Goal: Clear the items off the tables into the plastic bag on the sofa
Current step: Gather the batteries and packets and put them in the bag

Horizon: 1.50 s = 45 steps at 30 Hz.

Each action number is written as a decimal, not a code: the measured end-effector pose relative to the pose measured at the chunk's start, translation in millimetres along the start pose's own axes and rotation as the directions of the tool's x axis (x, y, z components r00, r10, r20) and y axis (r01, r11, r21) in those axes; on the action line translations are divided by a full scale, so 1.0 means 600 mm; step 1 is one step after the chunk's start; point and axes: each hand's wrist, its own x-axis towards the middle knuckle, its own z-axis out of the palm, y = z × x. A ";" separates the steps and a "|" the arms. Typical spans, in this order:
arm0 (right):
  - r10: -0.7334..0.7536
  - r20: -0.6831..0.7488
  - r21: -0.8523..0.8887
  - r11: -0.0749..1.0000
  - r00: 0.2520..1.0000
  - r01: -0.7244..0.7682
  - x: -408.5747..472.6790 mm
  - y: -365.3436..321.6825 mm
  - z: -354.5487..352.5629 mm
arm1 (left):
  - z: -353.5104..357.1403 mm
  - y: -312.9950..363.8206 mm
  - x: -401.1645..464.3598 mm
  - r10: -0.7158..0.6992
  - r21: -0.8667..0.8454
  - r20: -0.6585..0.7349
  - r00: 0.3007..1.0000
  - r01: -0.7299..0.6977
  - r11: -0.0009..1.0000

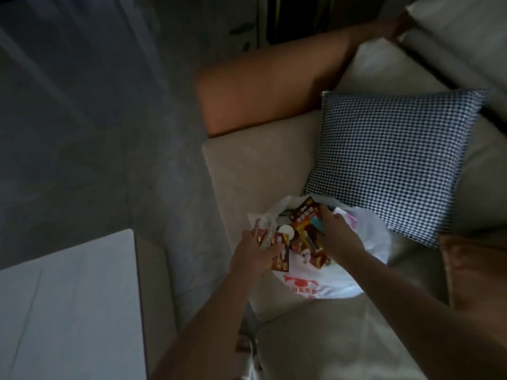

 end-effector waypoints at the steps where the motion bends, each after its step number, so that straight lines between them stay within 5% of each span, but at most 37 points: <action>1: 0.002 0.012 -0.035 0.999 1.000 -0.002 0.004 0.005 -0.002 | 0.008 0.005 0.011 0.000 0.011 0.019 1.000 0.000 1.000; 8: -0.065 -0.064 -0.415 0.909 0.996 0.033 0.040 0.055 -0.012 | 0.068 0.048 0.085 0.032 0.154 0.162 0.986 -0.057 0.986; 14: -0.153 -0.049 -0.576 0.812 0.987 0.097 0.070 0.092 0.012 | 0.119 0.066 0.126 0.047 0.236 0.214 0.976 -0.098 0.967; 18: -0.105 -0.087 -0.704 0.710 0.991 0.014 0.078 0.116 0.025 | 0.150 0.064 0.144 0.078 0.245 0.277 0.958 -0.148 0.958; 27: -0.132 -0.115 -0.613 0.789 0.985 0.035 0.086 0.129 0.020 | 0.185 0.071 0.165 0.051 0.260 0.340 0.939 -0.147 0.954; 34: -0.249 0.157 -0.560 0.775 0.956 0.294 0.082 0.117 0.054 | 0.179 0.073 0.161 0.130 0.406 0.448 0.884 -0.331 0.852; 41: -0.182 0.275 -0.498 0.813 0.944 0.301 0.088 0.112 0.080 | 0.141 0.054 0.185 0.091 0.218 0.520 0.849 -0.235 0.947; 45: -0.195 0.222 -0.501 0.818 0.955 0.283 0.095 0.101 0.091 | 0.133 0.047 0.186 0.107 0.106 0.516 0.850 -0.187 0.977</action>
